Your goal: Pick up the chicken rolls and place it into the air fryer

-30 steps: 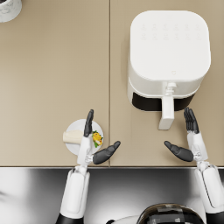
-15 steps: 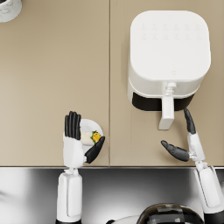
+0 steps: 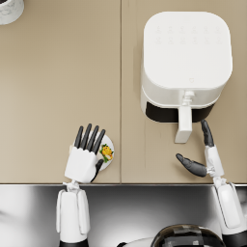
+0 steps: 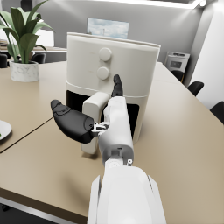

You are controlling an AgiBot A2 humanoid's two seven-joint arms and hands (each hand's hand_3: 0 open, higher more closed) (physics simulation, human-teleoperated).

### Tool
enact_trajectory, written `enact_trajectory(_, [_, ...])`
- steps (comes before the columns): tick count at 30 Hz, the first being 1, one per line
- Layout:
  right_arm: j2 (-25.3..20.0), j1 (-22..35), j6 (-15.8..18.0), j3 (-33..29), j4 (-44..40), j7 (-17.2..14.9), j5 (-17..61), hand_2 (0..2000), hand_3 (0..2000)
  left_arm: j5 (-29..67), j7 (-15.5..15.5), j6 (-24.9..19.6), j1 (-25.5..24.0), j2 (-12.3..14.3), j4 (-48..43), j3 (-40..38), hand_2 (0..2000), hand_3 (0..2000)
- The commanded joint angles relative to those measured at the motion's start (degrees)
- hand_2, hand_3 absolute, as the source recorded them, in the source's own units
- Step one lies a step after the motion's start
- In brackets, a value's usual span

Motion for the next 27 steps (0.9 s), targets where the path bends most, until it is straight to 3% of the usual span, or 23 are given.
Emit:
enact_trajectory(1, [-0.52, 0.85, 0.00, -0.38, -0.08, 0.00, 0.00, 0, 0, 2.61, -0.08, -0.11, 0.09, 0.03, 2.97, 0.72, 0, 0])
enact_trajectory(6, [-1.25, 1.17, 0.00, -0.41, -0.76, 0.00, 0.00, 0, 0, 14.96, 0.92, -1.60, 0.98, 0.22, 6.32, 1.76, 0, 0])
enact_trajectory(13, [-1.99, 1.14, 0.00, -1.74, -2.05, 0.00, -0.01, 0, 0, 19.23, 1.40, -2.10, 3.24, 0.75, 12.70, 4.83, 0, 0])
enact_trajectory(18, [-2.63, 1.46, 0.00, -2.20, -2.59, 0.00, -0.01, 0, 0, 19.60, 1.49, -0.20, 4.84, 1.09, 18.20, 6.68, 0, 0])
enact_trajectory(24, [-3.36, 1.87, 0.00, -2.92, -3.52, 0.00, -0.01, 0, 0, 19.56, 0.84, 5.25, 6.53, 0.98, 24.21, 8.40, 0, 0])
enact_trajectory(25, [-3.43, 1.79, 0.00, -2.85, -4.35, 0.00, -0.01, 0, 0, 19.50, 0.63, 4.89, 6.54, 0.75, 24.20, 8.65, 1361, 327])
enact_trajectory(26, [-3.59, 1.99, 0.00, -2.59, -5.47, 0.00, -0.02, 0, 0, 19.48, 0.56, 4.07, 6.84, 0.64, 24.13, 8.74, 2000, 653])
enact_trajectory(27, [-3.71, 2.09, 0.00, -2.35, -7.62, 0.00, -0.02, 0, 0, 19.54, 0.49, 4.84, 7.17, 0.71, 23.89, 8.58, 2000, 980])
